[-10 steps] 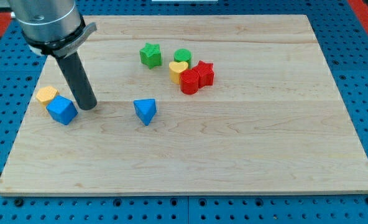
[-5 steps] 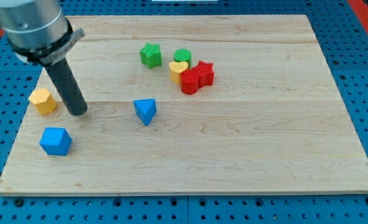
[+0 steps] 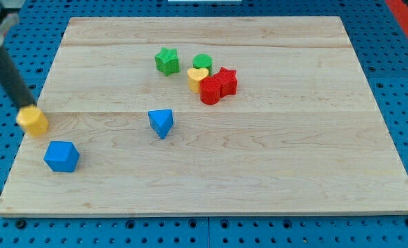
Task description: Move the blue cube and yellow hexagon towards the bottom left side of the board
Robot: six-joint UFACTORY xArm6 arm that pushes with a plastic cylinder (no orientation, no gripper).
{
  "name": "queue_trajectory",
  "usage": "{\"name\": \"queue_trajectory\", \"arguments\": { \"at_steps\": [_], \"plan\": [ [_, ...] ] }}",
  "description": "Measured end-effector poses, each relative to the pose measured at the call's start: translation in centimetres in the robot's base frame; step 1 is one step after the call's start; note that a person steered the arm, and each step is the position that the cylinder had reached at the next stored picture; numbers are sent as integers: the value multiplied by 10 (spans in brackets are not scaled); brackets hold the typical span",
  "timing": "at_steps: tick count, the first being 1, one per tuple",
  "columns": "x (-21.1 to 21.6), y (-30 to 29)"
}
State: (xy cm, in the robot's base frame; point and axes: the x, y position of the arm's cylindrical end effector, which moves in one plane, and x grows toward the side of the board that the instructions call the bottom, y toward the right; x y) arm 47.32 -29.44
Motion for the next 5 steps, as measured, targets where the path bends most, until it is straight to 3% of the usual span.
{"name": "queue_trajectory", "arguments": {
  "at_steps": [4,5],
  "plan": [
    [26,-2],
    [-21,44]
  ]
}}
